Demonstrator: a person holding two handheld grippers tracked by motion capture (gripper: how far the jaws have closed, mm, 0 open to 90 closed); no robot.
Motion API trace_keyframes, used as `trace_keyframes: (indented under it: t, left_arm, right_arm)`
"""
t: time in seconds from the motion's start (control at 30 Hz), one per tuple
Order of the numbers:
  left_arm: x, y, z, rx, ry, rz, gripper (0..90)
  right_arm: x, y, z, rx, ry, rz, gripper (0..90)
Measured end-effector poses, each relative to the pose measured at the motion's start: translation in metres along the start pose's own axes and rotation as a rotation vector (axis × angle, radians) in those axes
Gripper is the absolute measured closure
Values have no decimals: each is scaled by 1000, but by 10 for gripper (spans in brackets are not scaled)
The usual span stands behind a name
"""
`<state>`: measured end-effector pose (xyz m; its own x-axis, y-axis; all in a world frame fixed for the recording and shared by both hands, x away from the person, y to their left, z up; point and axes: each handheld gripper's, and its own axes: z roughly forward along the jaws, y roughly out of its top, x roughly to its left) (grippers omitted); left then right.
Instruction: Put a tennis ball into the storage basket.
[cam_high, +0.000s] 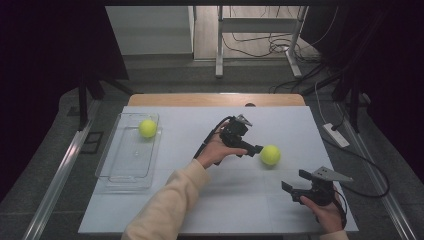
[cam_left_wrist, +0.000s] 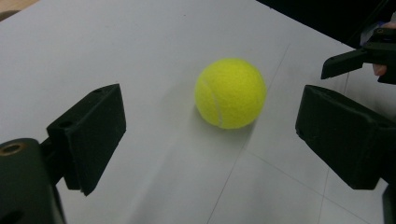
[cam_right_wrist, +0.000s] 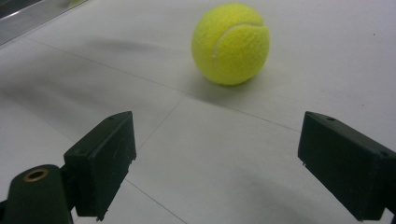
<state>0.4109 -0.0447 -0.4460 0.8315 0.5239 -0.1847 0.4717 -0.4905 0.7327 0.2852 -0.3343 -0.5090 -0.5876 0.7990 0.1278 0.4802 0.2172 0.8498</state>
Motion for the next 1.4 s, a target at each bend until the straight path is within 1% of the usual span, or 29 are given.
trace_keyframes:
  t: [0.23, 0.4, 0.43, 0.6, 0.7, 0.77, 0.87, 0.93, 1.1, 1.2, 1.37, 1.4]
  left_arm:
    - [-2, 2, 11, 16, -2, 4, 95]
    - [-4, 4, 17, 16, -9, 1, 95]
    - [-4, 5, 18, 20, -10, 5, 95]
    - [-4, 6, 23, 27, -10, -2, 92]
    - [-3, 5, 26, 36, -10, 6, 92]
    - [-3, 4, 28, 39, -9, -2, 92]
    - [-3, 4, 30, 44, -10, 4, 92]
    - [-4, 5, 32, 45, -12, -2, 92]
    - [-4, 5, 38, 56, -17, -2, 91]
    - [-5, 5, 43, 54, -20, -15, 92]
    - [-4, 5, 48, 73, -27, -9, 91]
    - [-4, 5, 50, 67, -29, -18, 91]
  right_arm:
    - [-1, 0, 0, -2, -2, 4, 111]
    - [-1, -1, 0, 0, 0, 6, 111]
    - [-2, -1, 0, 0, -1, 6, 111]
    - [-2, -1, 0, 0, -1, 4, 111]
    - [-2, -1, 0, 1, -1, 4, 111]
    - [-2, -1, 0, 1, -1, 3, 111]
    - [-1, -1, 0, 1, 0, 3, 111]
    - [-1, -1, 1, 4, -1, 2, 111]
    - [-1, -1, 0, 1, 0, 2, 111]
    - [-2, -1, 0, 2, 1, 3, 111]
    - [-2, -1, 0, 2, 1, 4, 111]
    - [-2, -1, 0, 2, 0, 4, 111]
